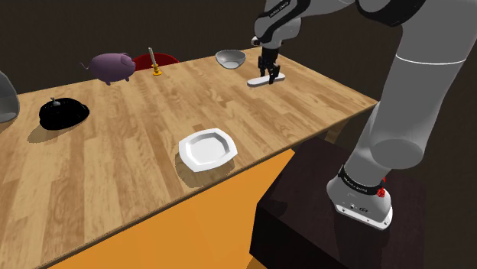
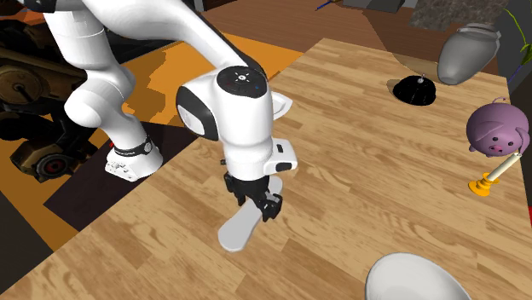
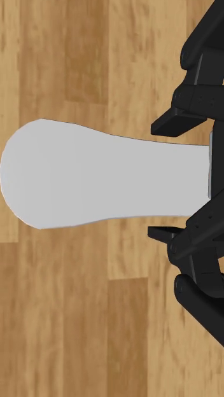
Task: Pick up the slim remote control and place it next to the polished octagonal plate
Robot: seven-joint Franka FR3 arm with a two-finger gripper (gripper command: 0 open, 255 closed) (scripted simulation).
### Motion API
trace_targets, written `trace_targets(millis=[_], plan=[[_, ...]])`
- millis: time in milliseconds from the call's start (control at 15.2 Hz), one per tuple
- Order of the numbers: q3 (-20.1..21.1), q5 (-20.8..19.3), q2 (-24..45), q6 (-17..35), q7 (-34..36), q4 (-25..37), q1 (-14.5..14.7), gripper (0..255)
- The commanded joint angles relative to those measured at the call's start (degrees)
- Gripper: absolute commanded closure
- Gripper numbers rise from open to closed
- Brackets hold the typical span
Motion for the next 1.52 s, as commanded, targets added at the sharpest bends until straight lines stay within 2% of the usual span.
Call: trace_targets(millis=[0,396,924,1452], plan=[[-0.1,-0.5,-0.7,-1.4,0.4,0.9,0.1,255],[-0.3,-1.8,-2.5,-5.2,1.3,3.1,0.4,255],[4.1,-1.4,-0.3,-6.2,11.3,6.1,6.1,255],[8.1,0.2,5.2,-8.5,19.8,13.6,10.8,255]])
